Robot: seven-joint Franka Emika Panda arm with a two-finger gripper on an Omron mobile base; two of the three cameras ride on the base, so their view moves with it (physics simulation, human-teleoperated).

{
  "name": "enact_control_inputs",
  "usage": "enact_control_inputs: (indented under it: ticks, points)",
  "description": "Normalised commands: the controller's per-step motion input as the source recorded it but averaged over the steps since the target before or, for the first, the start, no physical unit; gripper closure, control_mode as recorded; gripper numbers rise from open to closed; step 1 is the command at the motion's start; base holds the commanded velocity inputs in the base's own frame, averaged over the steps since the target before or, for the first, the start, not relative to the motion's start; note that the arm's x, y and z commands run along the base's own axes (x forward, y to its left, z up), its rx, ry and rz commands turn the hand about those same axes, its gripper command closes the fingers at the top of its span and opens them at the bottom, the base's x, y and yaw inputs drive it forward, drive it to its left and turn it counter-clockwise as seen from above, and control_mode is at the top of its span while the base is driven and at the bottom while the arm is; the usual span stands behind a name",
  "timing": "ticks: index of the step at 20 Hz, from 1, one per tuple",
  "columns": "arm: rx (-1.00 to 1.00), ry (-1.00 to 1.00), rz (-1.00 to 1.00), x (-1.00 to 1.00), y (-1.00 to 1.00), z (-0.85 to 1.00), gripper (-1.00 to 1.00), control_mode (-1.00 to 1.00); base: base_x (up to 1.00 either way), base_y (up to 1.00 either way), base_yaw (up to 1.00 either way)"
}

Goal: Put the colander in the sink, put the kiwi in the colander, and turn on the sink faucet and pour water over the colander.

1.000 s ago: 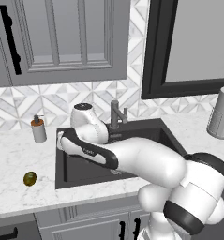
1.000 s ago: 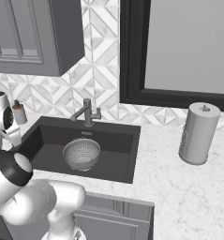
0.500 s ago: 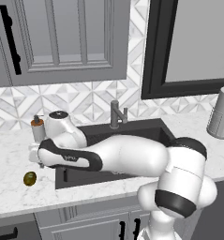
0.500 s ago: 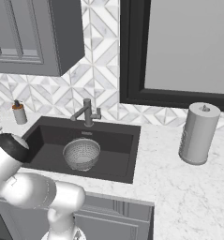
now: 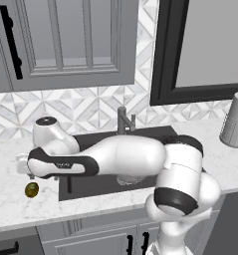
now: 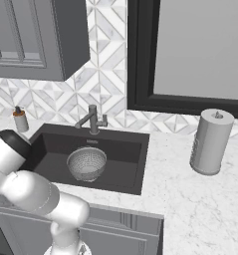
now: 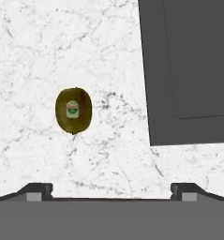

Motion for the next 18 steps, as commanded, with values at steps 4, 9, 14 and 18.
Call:
enact_control_inputs:
  ticks: [4, 9, 14, 18]
  points:
    - [-0.02, -0.03, 0.0, 0.04, 0.16, -0.19, -1.0, -1.0, 0.0, 0.0, 0.0]
    - [-0.04, -0.01, 0.0, 0.08, 0.19, -0.36, -1.0, -1.0, 0.0, 0.0, 0.0]
    - [-0.06, 0.0, 0.0, 0.12, 0.28, -0.29, -1.0, -1.0, 0.0, 0.0, 0.0]
    - [-0.02, 0.0, 0.0, 0.24, 0.21, -0.04, -1.0, -1.0, 0.0, 0.0, 0.0]
